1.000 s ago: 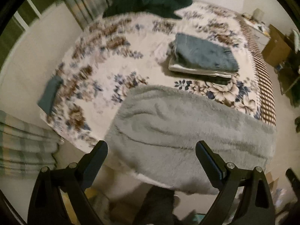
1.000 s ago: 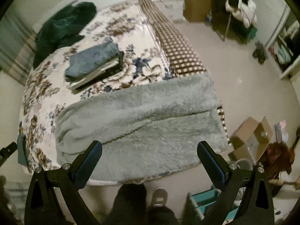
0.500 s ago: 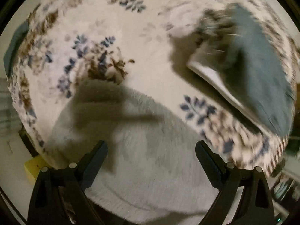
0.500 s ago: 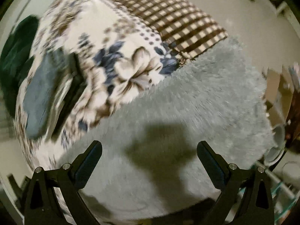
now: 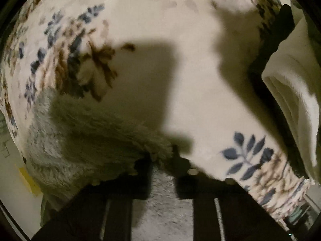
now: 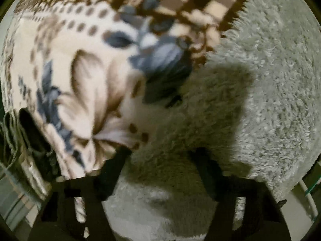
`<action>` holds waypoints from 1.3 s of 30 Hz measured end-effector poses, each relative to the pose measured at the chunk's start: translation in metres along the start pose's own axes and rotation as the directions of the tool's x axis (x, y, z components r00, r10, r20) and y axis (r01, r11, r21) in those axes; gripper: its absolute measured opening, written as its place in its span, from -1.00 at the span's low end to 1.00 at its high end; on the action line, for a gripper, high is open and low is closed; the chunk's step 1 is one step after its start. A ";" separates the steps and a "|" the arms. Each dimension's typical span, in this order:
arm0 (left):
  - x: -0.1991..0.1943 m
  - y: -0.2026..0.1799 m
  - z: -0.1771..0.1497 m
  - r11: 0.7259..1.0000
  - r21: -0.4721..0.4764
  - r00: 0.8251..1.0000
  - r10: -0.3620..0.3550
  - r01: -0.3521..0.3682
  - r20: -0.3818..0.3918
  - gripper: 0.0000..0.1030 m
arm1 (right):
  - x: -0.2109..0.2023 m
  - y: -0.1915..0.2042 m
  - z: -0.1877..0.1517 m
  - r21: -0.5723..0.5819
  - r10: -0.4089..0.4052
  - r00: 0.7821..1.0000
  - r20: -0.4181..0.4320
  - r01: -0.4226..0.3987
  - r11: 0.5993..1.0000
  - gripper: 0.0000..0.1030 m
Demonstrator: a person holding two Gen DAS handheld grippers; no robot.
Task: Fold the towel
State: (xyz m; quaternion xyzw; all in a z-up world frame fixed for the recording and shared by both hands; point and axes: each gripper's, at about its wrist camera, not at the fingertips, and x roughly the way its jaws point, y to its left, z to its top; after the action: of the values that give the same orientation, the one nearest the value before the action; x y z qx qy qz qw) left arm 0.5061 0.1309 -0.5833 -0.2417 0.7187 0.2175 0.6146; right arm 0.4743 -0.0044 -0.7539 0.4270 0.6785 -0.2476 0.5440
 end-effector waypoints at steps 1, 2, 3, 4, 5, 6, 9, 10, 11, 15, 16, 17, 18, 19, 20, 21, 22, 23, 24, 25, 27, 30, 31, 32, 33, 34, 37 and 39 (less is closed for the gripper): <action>-0.003 0.000 -0.003 1.000 0.005 1.000 -0.006 0.006 0.015 -0.87 | 0.001 0.000 0.000 0.004 -0.013 1.000 0.012 0.013 1.000 -0.55; -0.011 0.001 -0.007 1.000 0.011 0.999 -0.014 0.014 0.035 -0.89 | 0.000 0.000 -0.001 0.003 -0.025 0.999 0.023 0.025 1.000 -0.77; -0.019 0.003 -0.010 1.000 0.013 0.998 -0.023 0.022 0.059 -0.89 | -0.002 0.002 -0.003 0.002 -0.015 0.999 0.045 0.015 1.000 -0.78; -0.027 0.002 -0.013 0.999 0.022 0.996 -0.032 0.030 0.081 -0.89 | -0.005 0.004 -0.003 -0.004 -0.008 0.999 0.054 0.008 1.000 -0.81; -0.033 0.002 -0.014 0.999 0.025 0.995 -0.035 0.033 0.092 -0.89 | -0.008 0.006 -0.005 -0.009 0.002 0.998 0.067 -0.001 1.000 -0.83; -0.038 0.001 -0.015 0.999 0.025 0.994 -0.044 0.042 0.103 -0.89 | -0.013 0.010 -0.007 -0.019 0.015 0.997 0.082 -0.014 1.000 -0.83; -0.044 0.000 -0.018 0.999 0.030 0.992 -0.043 0.040 0.114 -0.89 | -0.028 0.024 -0.010 -0.060 0.055 0.992 0.115 -0.048 0.997 -0.84; -0.045 0.002 -0.021 0.999 0.031 0.992 -0.044 0.041 0.116 -0.89 | -0.028 0.029 -0.010 -0.077 0.062 0.993 0.099 -0.054 0.996 -0.83; -0.045 0.002 -0.024 0.999 0.033 0.992 -0.045 0.042 0.118 -0.89 | -0.022 0.034 -0.010 -0.092 0.048 0.996 0.076 -0.041 0.995 -0.83; -0.059 0.017 -0.055 0.996 0.034 0.986 -0.083 0.079 0.147 -0.89 | -0.015 0.039 -0.012 -0.149 0.037 0.997 0.067 -0.027 0.989 -0.83; -0.069 0.023 -0.064 0.995 0.042 0.981 -0.099 0.093 0.168 -0.89 | -0.016 0.036 -0.014 -0.158 0.046 0.996 0.071 -0.034 0.987 -0.83; -0.077 0.031 -0.069 0.993 0.047 0.976 -0.114 0.107 0.187 -0.89 | -0.021 0.029 -0.017 -0.166 0.063 0.995 0.079 -0.049 0.985 -0.83; -0.090 0.036 -0.076 0.990 0.051 0.969 -0.137 0.129 0.205 -0.89 | -0.029 0.028 -0.020 -0.175 0.086 0.992 0.097 -0.069 0.982 -0.83; -0.103 0.042 -0.085 0.987 0.057 0.962 -0.158 0.148 0.224 -0.89 | -0.037 0.028 -0.024 -0.187 0.116 0.988 0.106 -0.094 0.978 -0.84; -0.113 0.046 -0.093 0.985 0.062 0.955 -0.173 0.163 0.241 -0.89 | -0.044 0.028 -0.027 -0.200 0.145 0.983 0.114 -0.121 0.972 -0.84; -0.127 0.054 -0.105 0.979 0.064 0.944 -0.202 0.192 0.259 -0.89 | -0.055 0.027 -0.033 -0.213 0.181 0.975 0.126 -0.151 0.965 -0.84; -0.140 0.065 -0.119 0.973 0.069 0.932 -0.232 0.222 0.277 -0.89 | -0.068 0.025 -0.040 -0.226 0.221 0.965 0.138 -0.187 0.956 -0.85; -0.151 0.075 -0.127 0.967 0.075 0.922 -0.253 0.242 0.292 -0.89 | -0.078 0.022 -0.043 -0.237 0.257 0.955 0.146 -0.219 0.947 -0.85; -0.167 0.081 -0.138 0.961 0.083 0.910 -0.276 0.264 0.309 -0.89 | -0.094 0.013 -0.055 -0.255 0.302 0.940 0.162 -0.256 0.932 -0.85; -0.178 0.093 -0.156 0.956 0.089 0.900 -0.294 0.280 0.323 -0.89 | -0.106 0.006 -0.053 -0.266 0.325 0.931 0.168 -0.274 0.924 -0.85; -0.181 0.092 -0.168 0.952 0.090 0.888 -0.307 0.294 0.342 -0.89 | -0.126 -0.027 -0.070 -0.284 0.364 0.914 0.179 -0.307 0.909 -0.85; -0.154 0.124 -0.196 0.962 0.069 0.908 -0.272 0.264 0.319 -0.89 | -0.140 -0.098 -0.075 -0.300 0.362 0.915 0.175 -0.301 0.905 -0.85; -0.136 0.130 -0.194 0.969 0.057 0.922 -0.245 0.240 0.300 -0.89 | -0.155 -0.122 -0.073 -0.303 0.354 0.920 0.170 -0.293 0.907 -0.85; -0.121 0.146 -0.211 0.974 0.036 0.937 -0.224 0.222 0.269 -0.89 | -0.149 -0.137 -0.080 -0.305 0.332 0.928 0.166 -0.272 0.913 -0.85; -0.105 0.151 -0.212 0.979 0.021 0.947 -0.204 0.205 0.248 -0.89 | -0.139 -0.156 -0.091 -0.309 0.302 0.940 0.155 -0.245 0.919 -0.85; -0.087 0.162 -0.216 0.983 0.004 0.958 -0.182 0.185 0.222 -0.89 | -0.133 -0.171 -0.095 -0.306 0.279 0.949 0.150 -0.224 0.925 -0.85; -0.041 0.194 -0.240 0.986 -0.071 0.979 -0.143 0.154 0.146 -0.89 | -0.096 -0.213 -0.109 -0.272 0.184 0.977 0.111 -0.149 0.951 -0.86; -0.016 0.208 -0.251 0.988 -0.093 0.987 -0.116 0.126 0.110 -0.89 | -0.076 -0.236 -0.116 -0.273 0.129 0.986 0.102 -0.097 0.957 -0.86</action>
State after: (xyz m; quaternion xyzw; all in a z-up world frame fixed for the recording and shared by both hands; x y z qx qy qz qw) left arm 0.1847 0.1434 -0.5262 -0.3037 0.6578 0.2276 0.6506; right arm 0.2163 -0.0562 -0.6794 0.3721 0.6468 -0.1472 0.6493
